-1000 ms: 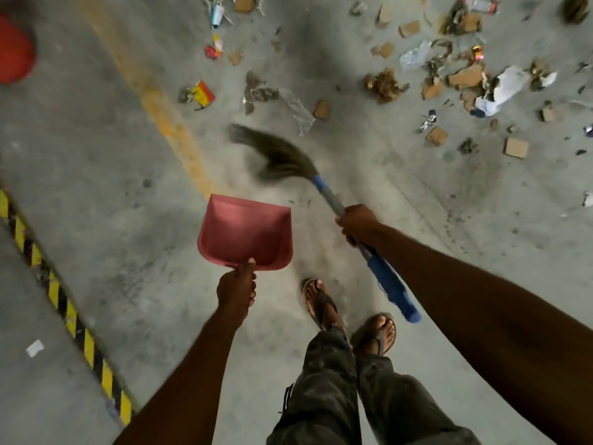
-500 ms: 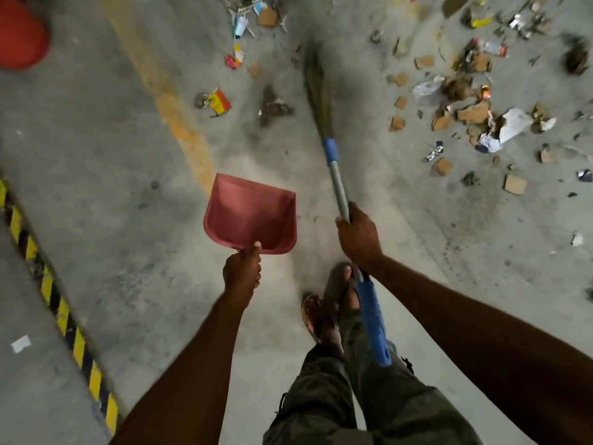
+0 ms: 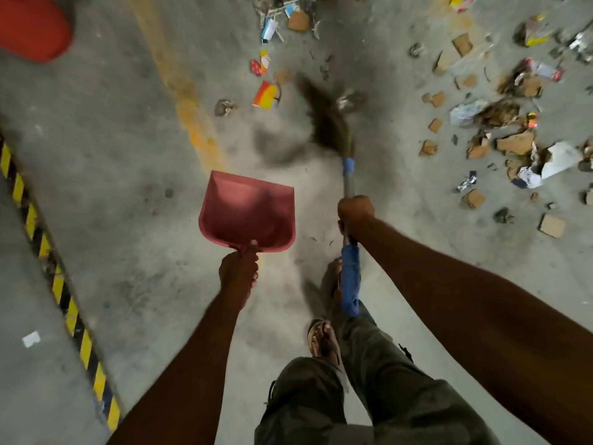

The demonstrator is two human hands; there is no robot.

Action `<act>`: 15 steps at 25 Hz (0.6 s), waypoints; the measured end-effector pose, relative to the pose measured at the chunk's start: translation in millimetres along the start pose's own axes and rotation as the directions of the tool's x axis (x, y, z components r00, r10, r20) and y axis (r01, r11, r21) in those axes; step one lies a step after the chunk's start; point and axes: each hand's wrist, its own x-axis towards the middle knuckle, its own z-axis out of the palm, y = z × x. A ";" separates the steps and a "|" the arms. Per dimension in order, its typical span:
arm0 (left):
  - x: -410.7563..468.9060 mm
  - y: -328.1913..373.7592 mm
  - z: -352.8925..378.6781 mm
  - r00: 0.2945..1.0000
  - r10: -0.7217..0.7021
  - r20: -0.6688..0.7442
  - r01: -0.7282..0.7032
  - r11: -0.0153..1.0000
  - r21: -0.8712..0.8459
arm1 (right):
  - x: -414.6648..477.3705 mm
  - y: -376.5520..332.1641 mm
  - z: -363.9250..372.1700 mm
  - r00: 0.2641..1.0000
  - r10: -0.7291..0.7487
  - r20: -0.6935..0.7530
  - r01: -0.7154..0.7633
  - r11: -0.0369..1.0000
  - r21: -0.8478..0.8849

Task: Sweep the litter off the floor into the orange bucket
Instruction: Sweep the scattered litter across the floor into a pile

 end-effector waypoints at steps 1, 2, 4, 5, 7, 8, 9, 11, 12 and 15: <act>1.3 11.5 8.3 1.000 0.007 0.019 -0.007 1.000 0.001 | 2.0 -5.1 -6.8 0.996 -0.034 -0.079 0.032 0.999 -0.024; 1.8 22.4 15.5 0.999 0.011 0.036 -0.011 1.000 0.002 | 0.5 -9.6 -12.7 0.986 -0.081 -0.145 0.075 0.996 -0.044; -0.9 41.8 23.9 0.998 0.029 0.055 -0.031 0.999 0.020 | -7.3 -17.2 -17.7 0.954 -0.153 -0.256 0.164 0.986 0.020; -1.8 52.2 25.6 0.997 0.041 0.062 -0.042 0.999 0.028 | -11.7 -22.3 -18.3 0.938 -0.167 -0.303 0.200 0.977 0.078; 2.4 64.9 19.2 0.996 0.051 0.071 -0.055 0.997 0.052 | -20.2 -27.8 -14.7 0.932 -0.202 -0.301 0.245 0.963 0.112; 3.6 70.5 11.3 0.996 0.066 0.067 -0.071 0.995 0.069 | -26.0 -29.1 -9.6 0.938 -0.239 -0.250 0.269 0.959 0.091; 8.7 73.7 1.9 0.995 0.083 0.056 -0.088 0.992 0.091 | -34.3 -31.8 -2.7 0.942 -0.286 -0.178 0.301 0.951 0.063; 28.3 77.7 -20.0 0.996 0.084 0.001 -0.083 0.986 0.147 | -52.9 -43.1 17.6 0.928 -0.372 0.011 0.372 0.928 -0.018; 38.3 82.4 -35.1 0.997 0.067 -0.025 -0.062 0.987 0.150 | -61.3 -51.1 33.3 0.909 -0.403 0.110 0.412 0.908 -0.074; 63.7 96.3 -84.3 0.997 0.027 -0.071 -0.022 0.997 0.075 | -80.1 -83.0 90.3 0.850 -0.374 0.372 0.480 0.840 -0.252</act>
